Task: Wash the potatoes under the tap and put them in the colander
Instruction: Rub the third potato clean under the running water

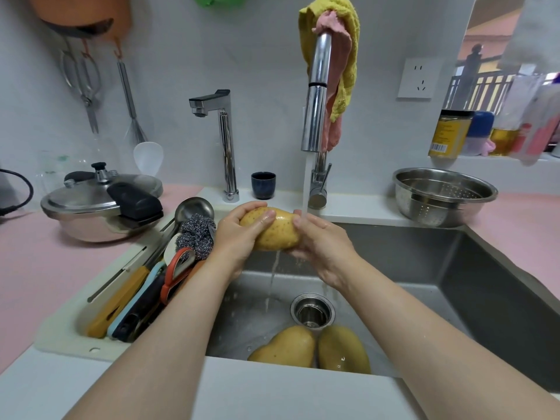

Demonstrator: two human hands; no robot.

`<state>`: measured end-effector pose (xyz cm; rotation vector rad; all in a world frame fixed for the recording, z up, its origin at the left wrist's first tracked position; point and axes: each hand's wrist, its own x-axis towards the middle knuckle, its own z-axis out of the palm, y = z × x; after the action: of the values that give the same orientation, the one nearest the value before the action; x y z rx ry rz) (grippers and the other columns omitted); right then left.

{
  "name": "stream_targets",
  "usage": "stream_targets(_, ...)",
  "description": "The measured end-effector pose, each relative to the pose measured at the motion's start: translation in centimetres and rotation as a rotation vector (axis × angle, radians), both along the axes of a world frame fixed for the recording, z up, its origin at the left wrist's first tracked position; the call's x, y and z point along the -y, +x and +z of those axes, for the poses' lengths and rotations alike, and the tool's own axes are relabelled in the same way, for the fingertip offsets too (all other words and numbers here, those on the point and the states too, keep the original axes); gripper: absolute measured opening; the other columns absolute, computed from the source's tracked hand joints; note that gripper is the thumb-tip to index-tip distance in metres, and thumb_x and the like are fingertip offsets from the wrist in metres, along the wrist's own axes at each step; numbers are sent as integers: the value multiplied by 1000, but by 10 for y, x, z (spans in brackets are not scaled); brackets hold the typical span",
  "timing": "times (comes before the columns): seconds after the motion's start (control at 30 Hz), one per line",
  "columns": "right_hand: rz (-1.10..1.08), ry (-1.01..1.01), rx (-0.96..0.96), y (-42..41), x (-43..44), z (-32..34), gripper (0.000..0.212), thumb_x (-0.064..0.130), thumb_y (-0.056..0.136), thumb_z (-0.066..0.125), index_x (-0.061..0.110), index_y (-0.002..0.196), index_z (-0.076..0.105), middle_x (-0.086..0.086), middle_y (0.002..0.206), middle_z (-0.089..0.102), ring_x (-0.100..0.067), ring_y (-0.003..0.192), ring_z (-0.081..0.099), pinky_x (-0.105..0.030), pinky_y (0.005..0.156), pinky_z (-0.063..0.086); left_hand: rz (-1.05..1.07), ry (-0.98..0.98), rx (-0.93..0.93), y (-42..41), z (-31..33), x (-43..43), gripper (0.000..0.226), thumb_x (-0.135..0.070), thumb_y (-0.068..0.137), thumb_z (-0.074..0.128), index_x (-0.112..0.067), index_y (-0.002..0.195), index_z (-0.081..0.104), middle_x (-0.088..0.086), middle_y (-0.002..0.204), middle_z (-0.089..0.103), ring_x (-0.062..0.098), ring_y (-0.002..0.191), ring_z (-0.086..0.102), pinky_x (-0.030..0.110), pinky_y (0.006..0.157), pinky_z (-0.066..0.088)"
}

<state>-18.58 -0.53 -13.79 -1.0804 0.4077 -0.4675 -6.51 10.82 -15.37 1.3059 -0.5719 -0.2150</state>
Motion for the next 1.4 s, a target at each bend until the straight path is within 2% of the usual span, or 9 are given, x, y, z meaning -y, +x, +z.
stream_targets(0.2, 89, -4, -2, -7, 5, 3, 19, -1, 98, 60, 9, 108, 73, -17, 106, 72, -27, 84, 76, -37, 66, 66, -2, 18, -19, 2, -2, -2, 17, -24, 86, 79, -29, 101, 74, -5, 109, 64, 16, 100, 63, 34, 76, 58)
stream_targets(0.3, 73, -55, -7, -7, 7, 0, 16, 2, 98, 63, 10, 102, 76, -13, 99, 74, -22, 74, 78, -41, 71, 66, -2, 26, -20, 3, -2, -2, 15, -27, 84, 81, -31, 97, 76, -3, 111, 65, 22, 107, 64, 43, 86, 61)
stream_targets(0.57, 63, -73, -3, -4, 8, -5, 15, 6, 96, 67, 10, 106, 77, -19, 111, 73, -32, 88, 76, -58, 103, 52, -4, 51, -16, 3, -1, -2, 14, -28, 82, 83, -35, 93, 78, 1, 115, 66, 27, 111, 65, 48, 90, 60)
stream_targets(0.7, 52, -67, -9, -2, 9, -6, 20, 7, 90, 73, 7, 109, 79, -45, 133, 54, -42, 98, 63, -57, 92, 59, -11, 63, -16, 1, 1, -3, 14, -29, 82, 83, -36, 93, 77, 4, 119, 66, 28, 112, 65, 50, 88, 61)
stream_targets(0.77, 51, -63, -11, -4, 9, -5, 16, 10, 93, 73, 7, 108, 79, -38, 120, 66, -40, 94, 68, -51, 82, 64, -11, 72, -14, 0, 2, -4, 15, -30, 82, 82, -36, 94, 77, 3, 120, 65, 27, 112, 64, 50, 88, 61)
stream_targets(0.87, 42, -72, -10, -6, 9, -3, 21, 9, 94, 70, 7, 115, 75, -17, 110, 70, -32, 89, 74, -54, 89, 62, -10, 79, 2, -1, 2, -4, 16, -30, 83, 81, -35, 96, 75, 1, 119, 64, 26, 112, 63, 47, 87, 61)
stream_targets(1.07, 136, 50, -2, -11, 17, -1, 31, 11, 100, 57, 1, 127, 67, -25, 134, 52, -43, 114, 64, -50, 76, 65, -99, 133, 98, -2, 2, -4, 22, -34, 85, 79, -41, 105, 73, 0, 124, 62, 24, 113, 61, 34, 84, 57)
stream_targets(1.27, 280, -205, -228, -13, 28, -14, 27, 34, 102, 62, 18, 123, 68, -17, 135, 62, -36, 115, 68, -42, 78, 65, -123, 259, 279, -15, 0, 8, 38, -7, 96, 66, -21, 131, 64, -6, 120, 66, -2, 103, 58, -1, 78, 42)
stream_targets(1.4, 298, -316, -47, -8, 36, -23, 35, 13, 99, 65, 20, 133, 64, -22, 137, 62, -34, 112, 67, -42, 84, 61, -5, 218, -35, -22, -1, 18, 24, -35, 99, 62, -25, 120, 67, 0, 122, 65, 12, 102, 61, 27, 82, 55)
